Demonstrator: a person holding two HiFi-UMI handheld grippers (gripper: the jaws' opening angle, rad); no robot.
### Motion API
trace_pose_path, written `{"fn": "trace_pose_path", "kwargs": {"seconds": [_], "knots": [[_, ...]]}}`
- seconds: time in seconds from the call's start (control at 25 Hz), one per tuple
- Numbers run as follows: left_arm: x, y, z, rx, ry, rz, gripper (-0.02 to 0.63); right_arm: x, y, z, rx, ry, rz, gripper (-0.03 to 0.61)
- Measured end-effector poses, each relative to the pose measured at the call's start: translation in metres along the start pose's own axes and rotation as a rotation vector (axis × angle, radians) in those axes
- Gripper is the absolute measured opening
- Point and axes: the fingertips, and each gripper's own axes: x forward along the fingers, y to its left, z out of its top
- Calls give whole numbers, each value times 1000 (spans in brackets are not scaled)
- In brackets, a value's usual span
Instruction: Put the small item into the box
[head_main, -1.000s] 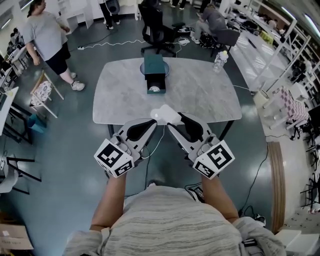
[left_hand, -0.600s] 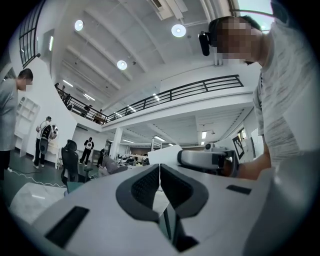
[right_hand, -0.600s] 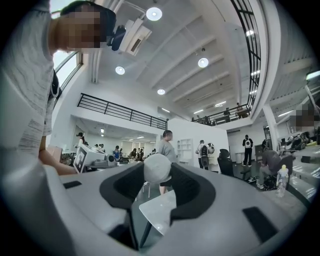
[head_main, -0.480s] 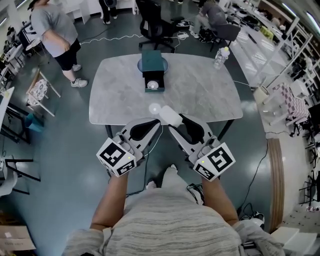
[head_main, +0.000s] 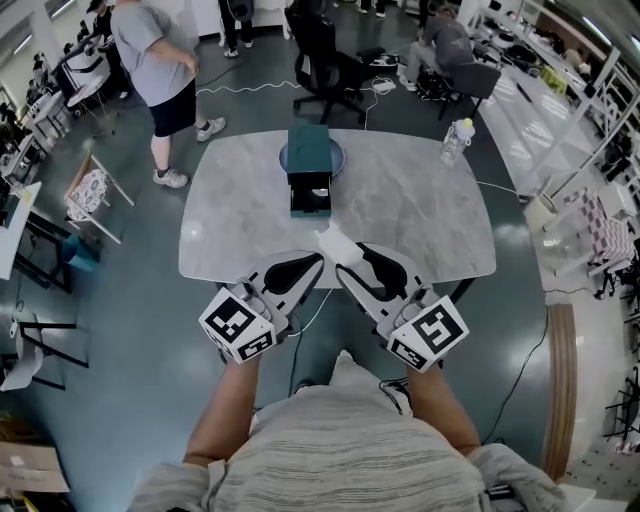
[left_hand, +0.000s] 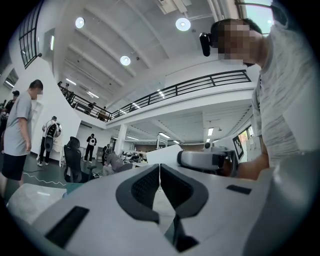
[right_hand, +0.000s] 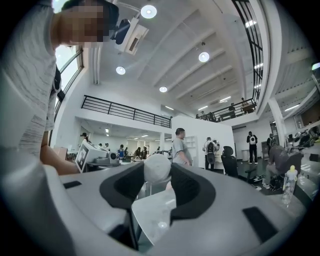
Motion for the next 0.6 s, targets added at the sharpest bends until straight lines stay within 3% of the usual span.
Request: {"fn": "trace_pose_path", "kwargs": {"seconds": [0.32,0.6], "knots": [[69,30,6,35,-3,19,25,13,-75,6,-5,7,50,181],[84,58,1,39,19,48,25,33,-107,0,18,9,66,181]]}}
